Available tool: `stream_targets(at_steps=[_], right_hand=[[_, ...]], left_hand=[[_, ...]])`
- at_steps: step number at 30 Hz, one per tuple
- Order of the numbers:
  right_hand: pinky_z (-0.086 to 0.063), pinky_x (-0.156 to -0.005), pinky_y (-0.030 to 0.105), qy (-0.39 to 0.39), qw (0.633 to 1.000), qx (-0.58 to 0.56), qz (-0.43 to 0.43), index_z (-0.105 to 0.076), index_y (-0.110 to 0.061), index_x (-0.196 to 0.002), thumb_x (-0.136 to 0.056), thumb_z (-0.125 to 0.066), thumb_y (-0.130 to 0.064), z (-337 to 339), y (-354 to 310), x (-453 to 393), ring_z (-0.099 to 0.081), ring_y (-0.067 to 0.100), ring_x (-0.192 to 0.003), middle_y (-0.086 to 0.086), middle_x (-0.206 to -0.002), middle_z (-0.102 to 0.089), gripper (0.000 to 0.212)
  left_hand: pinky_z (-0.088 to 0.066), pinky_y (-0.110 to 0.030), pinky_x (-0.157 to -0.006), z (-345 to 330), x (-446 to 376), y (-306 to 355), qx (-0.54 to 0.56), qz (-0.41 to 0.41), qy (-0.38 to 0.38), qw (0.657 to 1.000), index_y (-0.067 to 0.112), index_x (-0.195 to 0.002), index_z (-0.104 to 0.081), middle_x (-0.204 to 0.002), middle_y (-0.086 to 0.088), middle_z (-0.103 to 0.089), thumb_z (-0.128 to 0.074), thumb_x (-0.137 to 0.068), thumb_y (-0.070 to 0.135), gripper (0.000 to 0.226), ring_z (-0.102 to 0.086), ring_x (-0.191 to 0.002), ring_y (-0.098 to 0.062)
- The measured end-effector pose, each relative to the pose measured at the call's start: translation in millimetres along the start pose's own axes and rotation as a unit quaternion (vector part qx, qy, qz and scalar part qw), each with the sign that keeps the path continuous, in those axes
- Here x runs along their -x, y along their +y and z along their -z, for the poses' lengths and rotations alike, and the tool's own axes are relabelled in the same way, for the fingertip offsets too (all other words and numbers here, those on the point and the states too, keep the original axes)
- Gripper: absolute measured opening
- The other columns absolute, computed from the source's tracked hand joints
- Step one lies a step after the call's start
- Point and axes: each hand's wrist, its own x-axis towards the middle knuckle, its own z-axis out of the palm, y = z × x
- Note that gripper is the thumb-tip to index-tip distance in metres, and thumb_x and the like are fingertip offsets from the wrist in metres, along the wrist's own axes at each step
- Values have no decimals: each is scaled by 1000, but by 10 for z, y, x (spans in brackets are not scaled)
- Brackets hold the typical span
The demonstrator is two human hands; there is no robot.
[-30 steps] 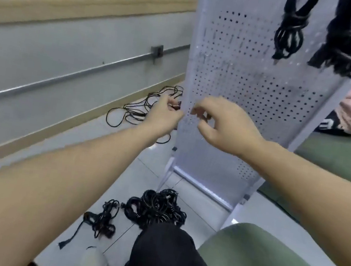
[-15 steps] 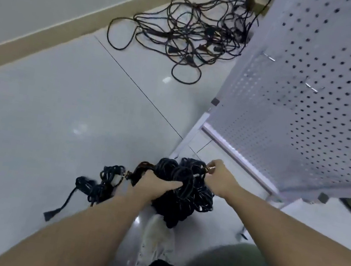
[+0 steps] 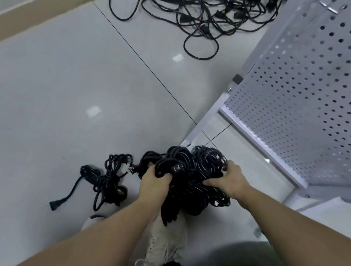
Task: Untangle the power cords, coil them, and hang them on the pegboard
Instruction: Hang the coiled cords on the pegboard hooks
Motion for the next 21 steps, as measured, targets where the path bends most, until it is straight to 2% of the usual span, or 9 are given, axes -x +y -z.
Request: stream_targets(at_steps=[2, 4, 7, 9, 11, 13, 15, 17, 21], right_hand=[[-53, -88, 38, 49, 998, 23, 17, -45, -16, -122, -74, -87, -26, -75, -35, 42, -62, 25, -100, 4, -110, -62, 64], [-50, -79, 37, 65, 995, 69, 24, -39, -19, -117, -81, -77, -28, -107, -63, 99, -61, 27, -93, 4, -100, -62, 53], [-46, -73, 36, 62, 988, 136, 43, -36, -19, -113, -86, -70, -31, -36, -109, 180, -61, 27, -84, 0, -86, -59, 44], [-45, -80, 39, 66, 989, 131, 35, -37, -19, -105, -88, -68, -34, 39, -103, 215, -59, 23, -76, -1, -81, -59, 38], [-44, -87, 42, 53, 994, 88, 30, -37, -21, -104, -89, -71, -38, 112, -81, 235, -56, 19, -70, -4, -84, -62, 40], [-50, -80, 37, 30, 999, 2, 40, -43, -24, -114, -89, -75, -33, 184, -88, 319, -62, 18, -74, -4, -98, -67, 42], [-54, -76, 33, 20, 997, -53, 54, -59, -19, -119, -92, -74, -24, 274, -116, 404, -69, 20, -86, 1, -105, -72, 32], [-53, -79, 29, 33, 993, -81, 76, -73, -18, -108, -93, -73, -21, 412, -172, 519, -70, 18, -93, 0, -100, -76, 16], [-54, -88, 34, -6, 972, -195, 132, -74, -18, -107, -97, -68, -17, 762, -497, 977, -70, 10, -94, -3, -98, -78, 12]], left_hand=[[-54, -36, -81, 56, 2, 8, -38, -27, 12, 999, 23, -96, -64, -90, 1, -70, -61, -97, 13, 10, -66, -88, -19], [-53, -33, -80, 101, 20, 16, -49, -39, 8, 998, 28, -91, -60, -91, 4, -68, -60, -100, 17, 14, -65, -89, -16], [-58, -42, -90, 209, 78, 116, -25, -34, -7, 999, 29, -97, -58, -101, -1, -74, -58, -103, 19, 11, -69, -96, -19], [-58, -38, -79, 298, 132, 223, 16, -28, -6, 999, 22, -107, -58, -103, -4, -75, -53, -106, 19, 6, -70, -96, -20], [-58, -37, -75, 349, 156, 329, 62, -17, -18, 998, 18, -118, -58, -102, -5, -77, -52, -107, 23, 14, -71, -98, -26], [-57, -34, -67, 381, 218, 470, 80, -29, -38, 996, 17, -119, -57, -99, -5, -79, -53, -107, 27, 16, -73, -93, -27], [-53, -28, -54, 373, 299, 624, 80, -51, -57, 994, 15, -116, -58, -96, -8, -78, -53, -107, 28, 16, -73, -81, -23], [-52, -26, -49, 358, 396, 790, 89, -62, -70, 992, 15, -113, -58, -89, -7, -77, -51, -107, 29, 17, -71, -72, -21], [-58, -44, -69, 388, 740, 1203, 150, -58, -107, 981, 11, -110, -51, -67, -11, -70, -49, -108, 27, 16, -67, -67, -32]])
